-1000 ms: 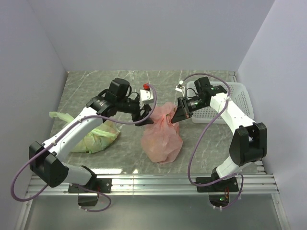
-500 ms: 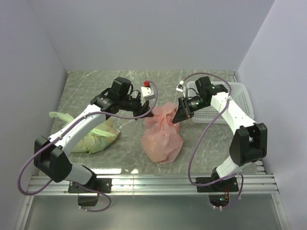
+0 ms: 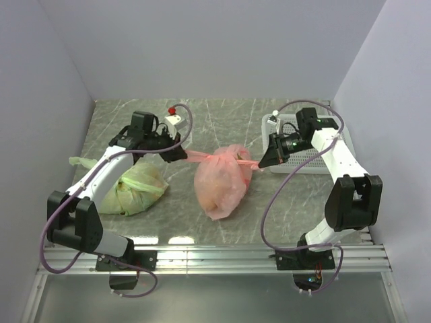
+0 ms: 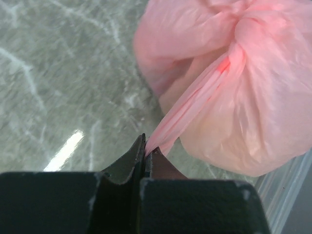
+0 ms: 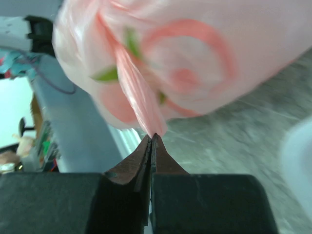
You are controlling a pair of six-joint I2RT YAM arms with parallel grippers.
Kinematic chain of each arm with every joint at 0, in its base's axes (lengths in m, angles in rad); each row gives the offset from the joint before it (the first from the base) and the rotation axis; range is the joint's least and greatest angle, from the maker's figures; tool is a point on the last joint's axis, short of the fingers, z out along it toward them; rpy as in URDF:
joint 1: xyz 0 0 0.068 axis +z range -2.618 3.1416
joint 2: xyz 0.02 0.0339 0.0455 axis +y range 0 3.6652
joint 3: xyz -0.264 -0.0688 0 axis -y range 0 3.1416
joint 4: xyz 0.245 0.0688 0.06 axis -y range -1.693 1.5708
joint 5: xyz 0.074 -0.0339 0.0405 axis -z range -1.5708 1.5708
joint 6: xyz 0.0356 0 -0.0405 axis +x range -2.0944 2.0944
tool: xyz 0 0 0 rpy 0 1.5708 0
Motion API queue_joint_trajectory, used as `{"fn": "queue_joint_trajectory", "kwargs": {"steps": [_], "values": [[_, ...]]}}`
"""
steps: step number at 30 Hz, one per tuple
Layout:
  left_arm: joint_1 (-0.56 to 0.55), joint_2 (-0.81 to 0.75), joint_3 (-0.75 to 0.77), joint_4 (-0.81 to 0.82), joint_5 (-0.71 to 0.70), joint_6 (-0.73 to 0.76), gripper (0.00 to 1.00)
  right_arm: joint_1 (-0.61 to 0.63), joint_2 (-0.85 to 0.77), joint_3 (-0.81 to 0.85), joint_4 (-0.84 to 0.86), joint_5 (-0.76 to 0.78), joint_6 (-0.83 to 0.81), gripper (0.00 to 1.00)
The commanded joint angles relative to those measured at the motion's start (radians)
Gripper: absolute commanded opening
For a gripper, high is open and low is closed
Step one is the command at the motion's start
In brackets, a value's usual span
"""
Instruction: Place the fake fruits into the plastic bag and tie a complex knot
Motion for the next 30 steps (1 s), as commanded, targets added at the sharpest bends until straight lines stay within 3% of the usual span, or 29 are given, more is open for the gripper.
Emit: {"fn": "queue_joint_trajectory", "kwargs": {"steps": [1, 6, 12, 17, 22, 24, 25, 26, 27, 30], "values": [[0.132, -0.03, -0.016, -0.003, -0.179, 0.014, 0.0, -0.111, -0.049, -0.051, 0.02, 0.215, -0.053, 0.0], [0.204, -0.007, -0.016, -0.049, -0.223, 0.099, 0.0, -0.165, -0.038, -0.108, 0.116, 0.333, -0.071, 0.0], [0.256, 0.019, -0.028, -0.064, -0.272, 0.165, 0.0, -0.161, -0.049, -0.153, 0.157, 0.355, -0.09, 0.0], [0.256, -0.016, -0.045, -0.086, -0.052, 0.255, 0.0, -0.063, -0.078, -0.133, 0.157, 0.29, -0.048, 0.0], [0.19, -0.012, -0.018, -0.176, 0.05, 0.326, 0.0, 0.075, -0.067, -0.09, 0.161, 0.25, -0.017, 0.0], [0.166, -0.012, -0.005, -0.224, 0.089, 0.353, 0.2, 0.097, -0.032, -0.039, 0.116, 0.253, -0.031, 0.0], [0.158, -0.012, 0.001, -0.242, 0.102, 0.381, 0.3, 0.109, -0.014, -0.019, 0.091, 0.246, -0.051, 0.25], [0.152, -0.012, 0.01, -0.25, 0.116, 0.383, 0.47, 0.109, 0.006, -0.004, 0.074, 0.238, -0.051, 0.41], [0.149, -0.018, 0.012, -0.25, 0.129, 0.384, 0.54, 0.109, 0.009, 0.017, 0.062, 0.233, -0.05, 0.64], [0.135, -0.023, 0.016, -0.229, 0.145, 0.384, 0.7, 0.141, 0.011, 0.053, 0.078, 0.258, -0.042, 0.75]]}}
